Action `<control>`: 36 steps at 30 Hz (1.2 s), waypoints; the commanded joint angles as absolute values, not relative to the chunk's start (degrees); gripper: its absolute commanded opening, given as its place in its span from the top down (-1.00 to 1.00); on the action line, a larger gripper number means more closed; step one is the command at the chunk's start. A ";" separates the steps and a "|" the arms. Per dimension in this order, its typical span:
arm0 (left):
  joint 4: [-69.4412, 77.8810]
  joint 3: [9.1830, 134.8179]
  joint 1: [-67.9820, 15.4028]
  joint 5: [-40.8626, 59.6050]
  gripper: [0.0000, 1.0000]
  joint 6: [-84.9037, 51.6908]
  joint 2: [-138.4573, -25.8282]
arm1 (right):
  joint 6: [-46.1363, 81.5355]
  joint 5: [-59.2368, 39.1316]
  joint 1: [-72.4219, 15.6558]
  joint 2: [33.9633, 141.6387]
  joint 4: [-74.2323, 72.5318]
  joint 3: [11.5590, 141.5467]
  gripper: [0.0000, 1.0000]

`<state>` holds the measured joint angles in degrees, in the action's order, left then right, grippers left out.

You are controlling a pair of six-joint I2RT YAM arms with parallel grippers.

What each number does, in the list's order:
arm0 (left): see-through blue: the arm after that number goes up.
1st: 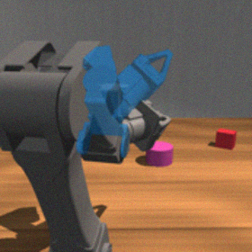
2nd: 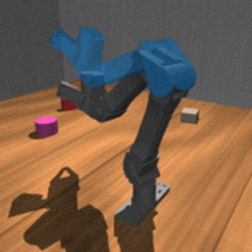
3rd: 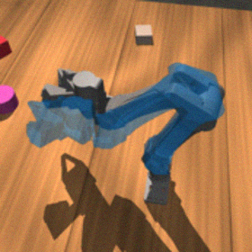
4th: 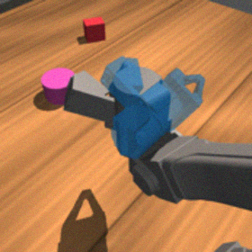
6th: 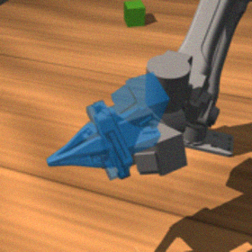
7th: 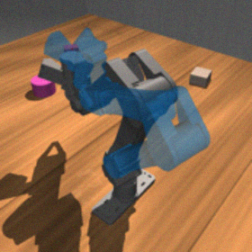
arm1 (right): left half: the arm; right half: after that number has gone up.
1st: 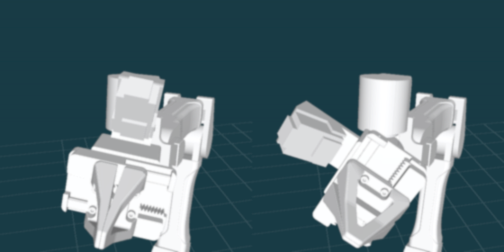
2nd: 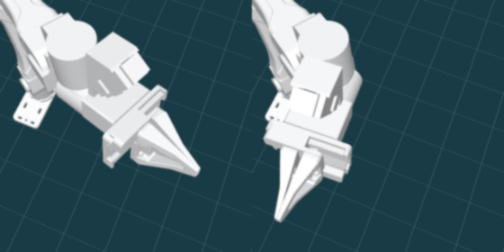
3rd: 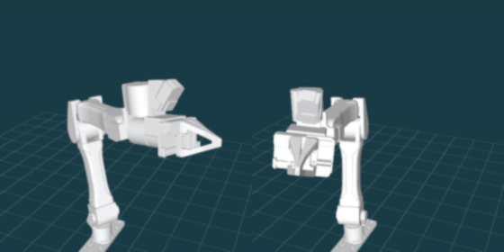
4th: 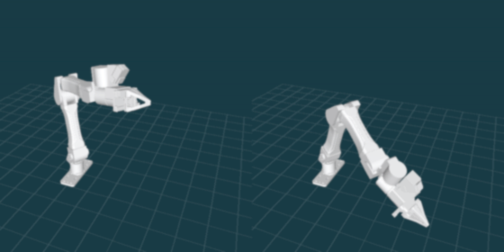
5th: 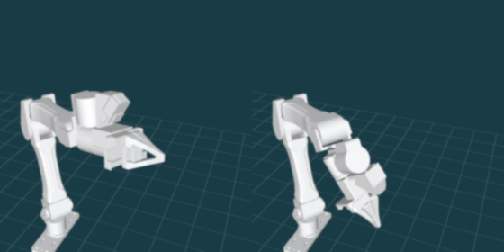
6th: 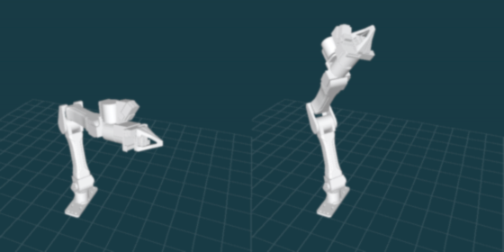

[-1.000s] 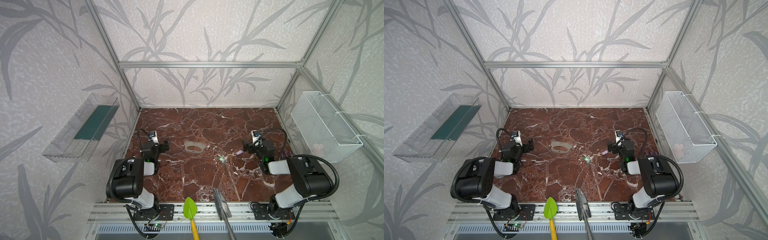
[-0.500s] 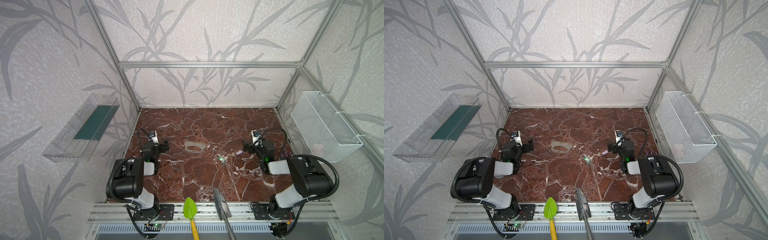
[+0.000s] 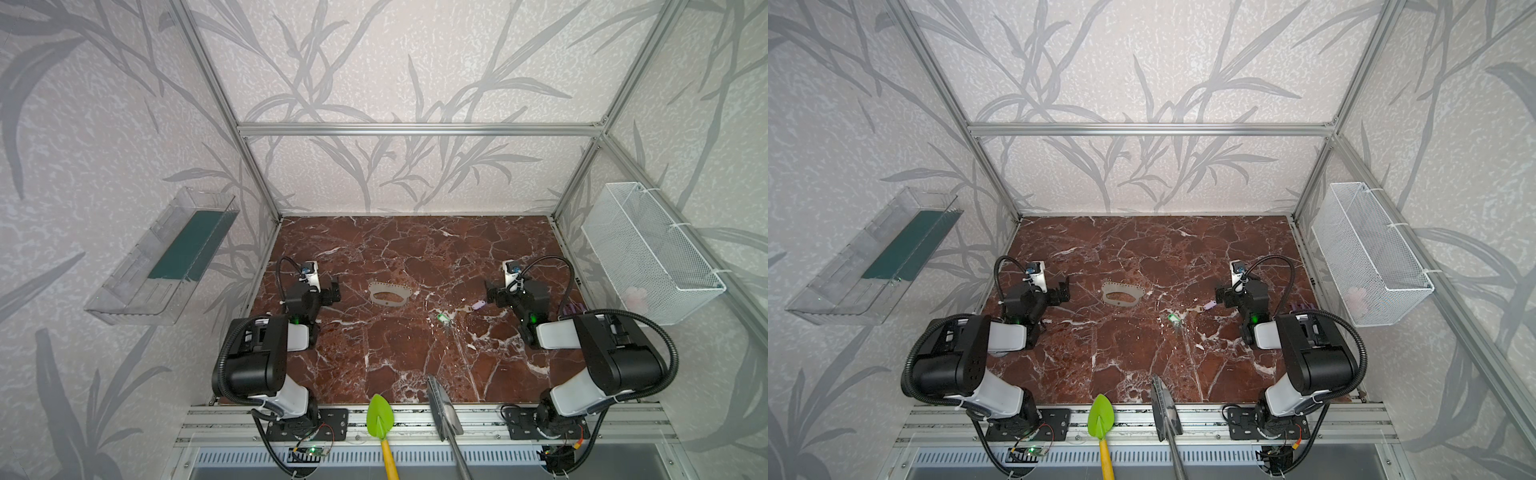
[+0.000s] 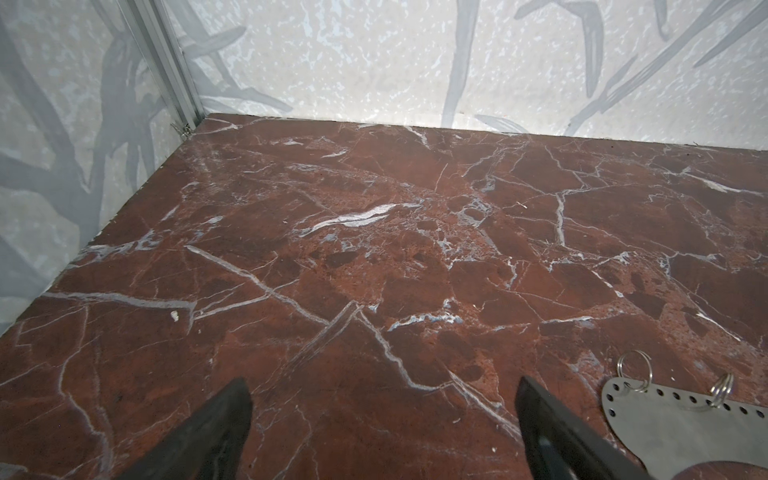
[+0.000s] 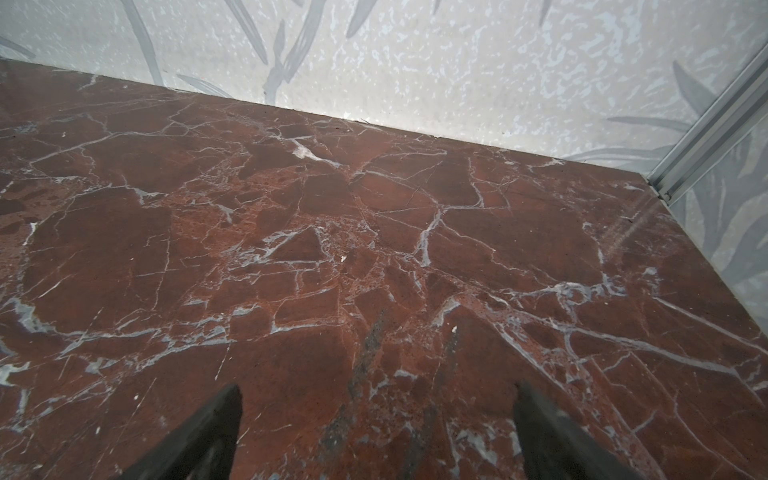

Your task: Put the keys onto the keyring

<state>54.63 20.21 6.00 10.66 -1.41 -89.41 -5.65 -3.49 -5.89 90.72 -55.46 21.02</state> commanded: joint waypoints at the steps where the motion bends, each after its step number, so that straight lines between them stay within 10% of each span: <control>1: 56.25 20.48 5.96 11.54 -0.98 -0.59 -89.76 | -5.58 -3.42 -5.71 90.96 -57.31 20.83 -0.98; 11: 48.90 22.76 5.79 8.09 -0.98 -1.58 -85.99 | -5.62 3.98 -7.52 87.87 -54.88 21.16 -0.98; 22: 17.02 34.54 1.57 2.50 -0.98 -19.31 -63.79 | 3.46 3.06 -11.16 59.79 -15.12 32.76 -0.98; 36: -10.93 47.51 -12.68 -0.83 -0.81 -21.72 -69.86 | 9.06 4.75 -24.23 65.55 3.99 43.93 -0.85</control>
<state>-1.19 44.34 -11.62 0.10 -18.63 -66.59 6.26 3.49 -21.82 63.86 -1.15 41.60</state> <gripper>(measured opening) 0.926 0.935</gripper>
